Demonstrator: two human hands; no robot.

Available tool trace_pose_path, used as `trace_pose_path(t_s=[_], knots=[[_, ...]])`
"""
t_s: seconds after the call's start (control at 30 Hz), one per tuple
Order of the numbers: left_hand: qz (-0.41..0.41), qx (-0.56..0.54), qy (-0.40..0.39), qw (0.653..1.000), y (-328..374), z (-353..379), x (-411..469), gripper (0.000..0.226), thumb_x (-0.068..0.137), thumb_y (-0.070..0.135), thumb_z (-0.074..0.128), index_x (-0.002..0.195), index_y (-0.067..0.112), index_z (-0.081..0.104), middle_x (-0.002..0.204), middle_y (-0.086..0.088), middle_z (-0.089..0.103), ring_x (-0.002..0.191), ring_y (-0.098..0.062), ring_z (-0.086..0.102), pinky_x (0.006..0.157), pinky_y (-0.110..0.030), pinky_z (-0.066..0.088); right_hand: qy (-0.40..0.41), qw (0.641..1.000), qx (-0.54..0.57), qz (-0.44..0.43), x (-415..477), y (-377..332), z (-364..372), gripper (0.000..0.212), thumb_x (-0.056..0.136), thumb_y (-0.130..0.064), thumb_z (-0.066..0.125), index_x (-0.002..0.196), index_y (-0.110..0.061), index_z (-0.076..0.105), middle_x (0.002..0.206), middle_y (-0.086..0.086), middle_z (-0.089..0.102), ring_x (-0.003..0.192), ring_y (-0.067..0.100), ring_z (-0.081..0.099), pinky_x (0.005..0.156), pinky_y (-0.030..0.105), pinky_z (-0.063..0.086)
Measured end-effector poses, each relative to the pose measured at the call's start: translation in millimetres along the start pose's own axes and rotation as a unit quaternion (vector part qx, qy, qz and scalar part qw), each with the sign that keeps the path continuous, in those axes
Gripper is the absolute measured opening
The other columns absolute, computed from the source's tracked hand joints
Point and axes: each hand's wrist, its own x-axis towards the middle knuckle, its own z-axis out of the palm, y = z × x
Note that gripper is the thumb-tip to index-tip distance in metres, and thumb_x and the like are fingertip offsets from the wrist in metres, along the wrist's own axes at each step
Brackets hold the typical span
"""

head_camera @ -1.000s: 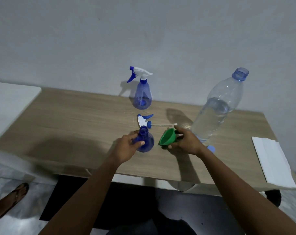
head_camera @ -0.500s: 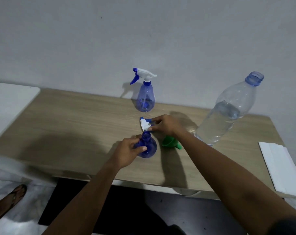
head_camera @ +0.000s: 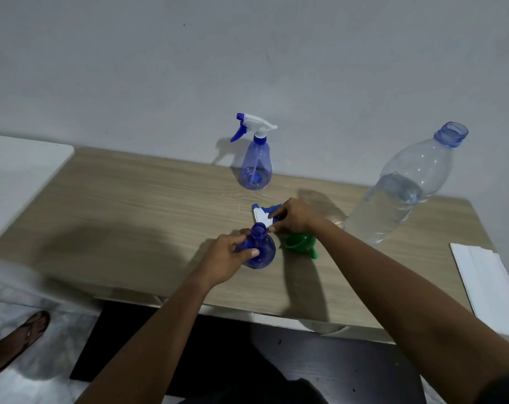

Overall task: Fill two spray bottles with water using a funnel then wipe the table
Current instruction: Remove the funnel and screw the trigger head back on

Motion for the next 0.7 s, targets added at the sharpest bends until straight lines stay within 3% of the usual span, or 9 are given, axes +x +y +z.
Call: trace_pose_path(t_s=[0.2, 0.33, 0.47, 0.57, 0.7], knots=[[-0.007, -0.008, 0.001, 1.000, 2.4, -0.6, -0.5, 0.037, 0.088, 0.005, 0.072, 0.125, 0.007, 0.067, 0.128, -0.002, 0.067, 0.102, 0.001, 0.064, 0.078, -0.004, 0.045, 0.078, 0.996, 0.043, -0.020, -13.8, 3.7, -12.0, 0.032, 0.092, -0.038, 0.072, 0.120, -0.022, 0.074, 0.096, -0.004, 0.068, 0.074, 0.008, 0.057, 0.062, 0.020, 0.037], [-0.010, 0.011, -0.002, 1.000, 5.8, -0.8, -1.6, 0.039, 0.089, 0.005, 0.071, 0.128, 0.004, 0.065, 0.130, -0.002, 0.064, 0.098, 0.001, 0.062, 0.071, 0.001, 0.043, 0.161, 0.971, 0.163, -0.065, -28.6, -13.2, -33.5, 0.033, 0.087, -0.032, 0.079, 0.116, -0.017, 0.076, 0.101, 0.005, 0.076, 0.088, 0.018, 0.069, 0.076, 0.027, 0.048], [-0.007, 0.043, -0.005, 0.999, 12.4, -2.5, -4.8, 0.040, 0.091, 0.009, 0.069, 0.131, 0.006, 0.063, 0.121, -0.002, 0.066, 0.097, -0.006, 0.060, 0.067, 0.003, 0.040, 0.196, 0.930, 0.276, -0.142, -61.1, -38.4, -59.5, 0.028, 0.083, -0.024, 0.084, 0.106, -0.009, 0.075, 0.095, 0.008, 0.077, 0.082, 0.024, 0.076, 0.081, 0.039, 0.062], [-0.012, 0.046, -0.006, 0.999, 14.9, -4.2, -7.9, 0.040, 0.092, 0.010, 0.069, 0.131, 0.010, 0.063, 0.115, -0.001, 0.069, 0.091, -0.002, 0.062, 0.067, 0.002, 0.041, 0.225, 0.905, 0.308, -0.188, -89.4, -58.0, -72.7, 0.029, 0.084, -0.021, 0.083, 0.110, -0.009, 0.075, 0.105, 0.005, 0.077, 0.082, 0.025, 0.077, 0.084, 0.044, 0.063], [-0.019, 0.048, -0.002, 0.999, 12.5, -5.1, -7.8, 0.041, 0.091, 0.013, 0.071, 0.131, 0.014, 0.065, 0.120, 0.000, 0.071, 0.105, -0.011, 0.066, 0.071, 0.000, 0.044, 0.242, 0.870, 0.362, -0.232, -123.8, -75.4, -78.8, 0.028, 0.086, -0.005, 0.079, 0.113, -0.005, 0.073, 0.107, 0.006, 0.077, 0.087, 0.026, 0.077, 0.088, 0.045, 0.062]])
